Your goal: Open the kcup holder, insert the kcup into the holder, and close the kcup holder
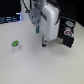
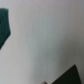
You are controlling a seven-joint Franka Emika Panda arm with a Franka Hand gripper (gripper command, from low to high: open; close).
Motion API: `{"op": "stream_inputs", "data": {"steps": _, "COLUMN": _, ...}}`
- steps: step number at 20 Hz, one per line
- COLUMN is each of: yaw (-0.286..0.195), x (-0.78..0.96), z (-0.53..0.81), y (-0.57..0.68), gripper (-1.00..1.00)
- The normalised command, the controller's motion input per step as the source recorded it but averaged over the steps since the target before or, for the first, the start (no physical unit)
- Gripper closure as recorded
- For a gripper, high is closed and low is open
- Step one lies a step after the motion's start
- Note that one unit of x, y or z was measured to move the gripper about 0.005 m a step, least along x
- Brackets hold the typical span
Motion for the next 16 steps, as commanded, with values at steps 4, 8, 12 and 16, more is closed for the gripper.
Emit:
{"op": "stream_inputs", "data": {"steps": 4, "yaw": -0.233, "x": -0.32, "z": 0.00, "y": -0.52, "gripper": -1.00}}
{"op": "stream_inputs", "data": {"steps": 8, "yaw": -0.229, "x": -0.32, "z": -0.02, "y": -0.55, "gripper": -1.00}}
{"op": "stream_inputs", "data": {"steps": 12, "yaw": -0.222, "x": -0.36, "z": -0.05, "y": -0.55, "gripper": -1.00}}
{"op": "stream_inputs", "data": {"steps": 16, "yaw": -0.222, "x": -0.44, "z": -0.12, "y": -0.55, "gripper": -1.00}}
